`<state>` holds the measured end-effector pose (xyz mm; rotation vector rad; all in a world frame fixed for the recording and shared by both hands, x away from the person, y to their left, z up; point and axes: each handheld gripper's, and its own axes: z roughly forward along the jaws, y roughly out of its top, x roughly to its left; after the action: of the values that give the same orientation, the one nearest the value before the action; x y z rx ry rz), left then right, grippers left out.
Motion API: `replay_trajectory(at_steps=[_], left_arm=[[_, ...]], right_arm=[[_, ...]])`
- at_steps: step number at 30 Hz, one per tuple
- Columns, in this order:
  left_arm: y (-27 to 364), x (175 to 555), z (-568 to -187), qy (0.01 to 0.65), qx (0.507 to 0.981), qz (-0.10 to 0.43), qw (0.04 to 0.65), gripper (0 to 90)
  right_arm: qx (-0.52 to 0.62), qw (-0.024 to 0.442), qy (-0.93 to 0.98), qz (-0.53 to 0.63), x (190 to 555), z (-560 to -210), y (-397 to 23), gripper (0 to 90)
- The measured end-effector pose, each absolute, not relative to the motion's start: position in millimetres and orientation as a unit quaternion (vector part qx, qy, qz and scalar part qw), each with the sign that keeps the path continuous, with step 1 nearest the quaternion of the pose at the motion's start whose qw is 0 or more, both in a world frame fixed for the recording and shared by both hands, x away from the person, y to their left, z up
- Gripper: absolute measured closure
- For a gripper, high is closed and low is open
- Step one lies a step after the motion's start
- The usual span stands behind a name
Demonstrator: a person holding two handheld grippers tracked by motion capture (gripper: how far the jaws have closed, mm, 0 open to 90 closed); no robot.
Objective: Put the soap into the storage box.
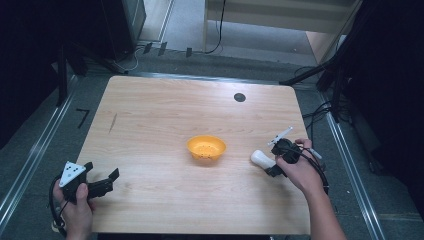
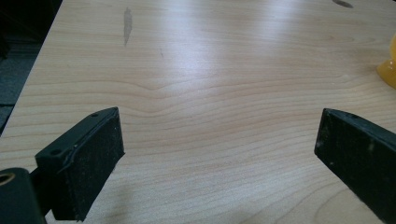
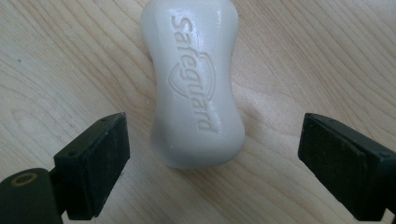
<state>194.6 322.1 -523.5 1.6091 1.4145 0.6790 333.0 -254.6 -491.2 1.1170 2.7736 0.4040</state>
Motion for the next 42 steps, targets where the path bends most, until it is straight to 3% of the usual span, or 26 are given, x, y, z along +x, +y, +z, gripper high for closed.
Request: replay_trajectory(at_steps=[27, 42], left_arm=[[322.1, 194.7, -523.6, 0.568, 0.646, 0.272, 0.433, 1.6], [322.1, 194.8, -523.6, 0.568, 0.646, 0.271, 0.433, 1.6]], right_arm=[[0.369, 0.042, 0.919, 0.129, 349.3, -501.4, -234.3, 14.2], [0.376, 0.03, 0.918, 0.127, 358.8, -509.2, -230.2, 29.4]])
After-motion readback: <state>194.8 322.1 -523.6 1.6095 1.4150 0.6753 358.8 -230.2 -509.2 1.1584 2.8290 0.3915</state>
